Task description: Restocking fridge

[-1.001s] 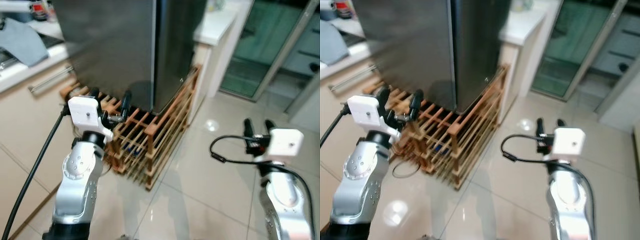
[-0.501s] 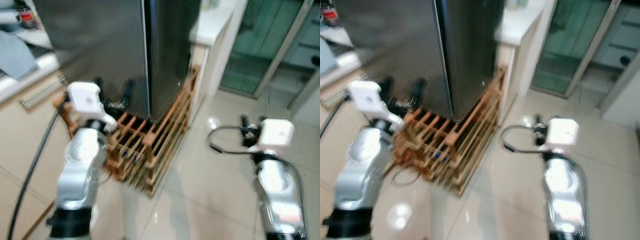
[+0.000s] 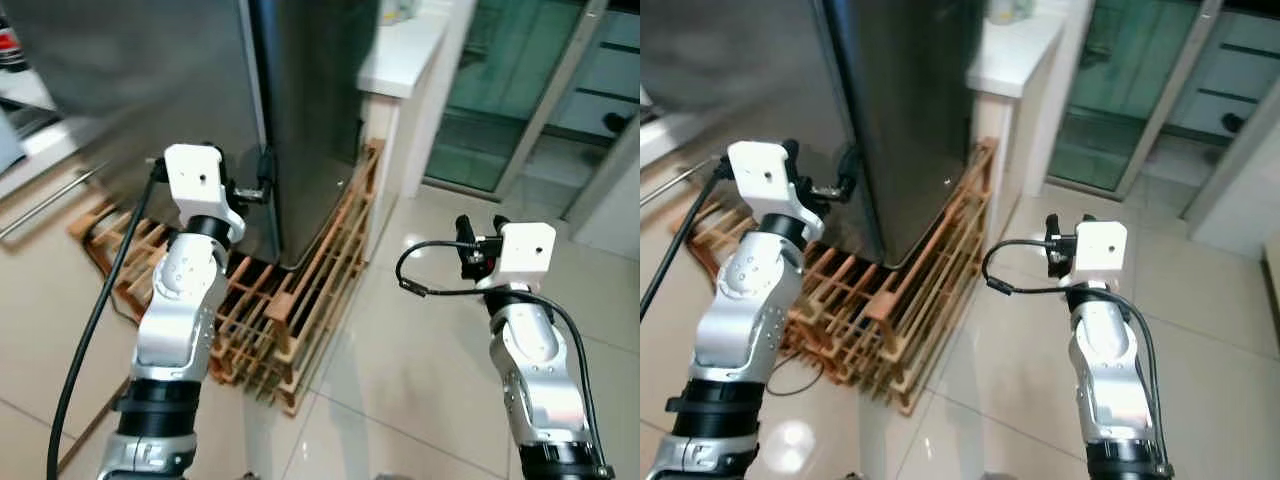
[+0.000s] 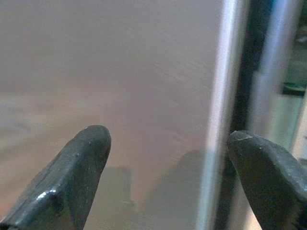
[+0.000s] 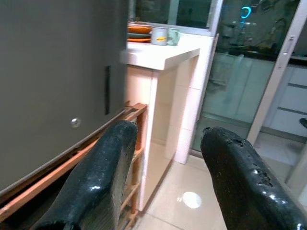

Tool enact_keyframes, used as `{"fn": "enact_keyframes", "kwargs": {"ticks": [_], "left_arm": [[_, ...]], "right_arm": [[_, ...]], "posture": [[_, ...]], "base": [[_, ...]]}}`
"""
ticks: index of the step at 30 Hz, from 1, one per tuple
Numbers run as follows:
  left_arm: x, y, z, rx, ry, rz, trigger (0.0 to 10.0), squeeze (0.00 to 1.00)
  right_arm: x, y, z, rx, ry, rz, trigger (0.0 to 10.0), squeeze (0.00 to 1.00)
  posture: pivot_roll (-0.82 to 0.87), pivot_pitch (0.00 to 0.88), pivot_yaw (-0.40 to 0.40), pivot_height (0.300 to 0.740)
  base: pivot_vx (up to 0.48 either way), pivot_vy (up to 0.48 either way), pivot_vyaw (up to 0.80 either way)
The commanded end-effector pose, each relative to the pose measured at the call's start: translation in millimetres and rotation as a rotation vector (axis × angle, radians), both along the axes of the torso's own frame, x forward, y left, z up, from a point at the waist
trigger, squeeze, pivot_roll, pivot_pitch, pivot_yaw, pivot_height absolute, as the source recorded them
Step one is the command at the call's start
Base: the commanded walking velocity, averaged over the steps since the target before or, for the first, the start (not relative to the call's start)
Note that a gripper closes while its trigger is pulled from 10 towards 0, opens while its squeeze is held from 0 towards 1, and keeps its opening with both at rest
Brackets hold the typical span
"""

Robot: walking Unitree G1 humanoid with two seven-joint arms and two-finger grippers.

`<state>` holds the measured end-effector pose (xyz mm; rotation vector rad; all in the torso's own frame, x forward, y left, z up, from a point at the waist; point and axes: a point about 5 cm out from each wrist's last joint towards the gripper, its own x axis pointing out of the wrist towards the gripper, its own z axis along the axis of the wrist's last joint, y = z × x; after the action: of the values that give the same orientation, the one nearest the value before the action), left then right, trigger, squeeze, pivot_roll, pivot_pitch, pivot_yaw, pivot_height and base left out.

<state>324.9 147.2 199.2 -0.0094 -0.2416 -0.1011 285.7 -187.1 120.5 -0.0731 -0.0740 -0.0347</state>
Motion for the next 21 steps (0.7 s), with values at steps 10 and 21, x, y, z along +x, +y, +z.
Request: {"fn": "enact_keyframes", "kwargs": {"ticks": [10, 21], "left_arm": [[23.0, -22.8, -8, 0.069, 0.091, -0.023, 10.0, 0.00], [26.7, -28.7, -3, 0.000, 0.090, -0.073, 10.0, 0.00]], "right_arm": [[4.3, 2.0, -1, 0.007, -0.010, -0.007, 10.0, 0.00], [3.7, 1.3, -3, -0.003, -0.007, -0.003, 10.0, 0.00]], "posture": [[-0.13, 0.000, 0.044, 0.740], [-0.13, 0.000, 0.043, 0.740]], "base": [[0.000, 0.000, -0.25], [0.000, 0.000, 0.00]]}}
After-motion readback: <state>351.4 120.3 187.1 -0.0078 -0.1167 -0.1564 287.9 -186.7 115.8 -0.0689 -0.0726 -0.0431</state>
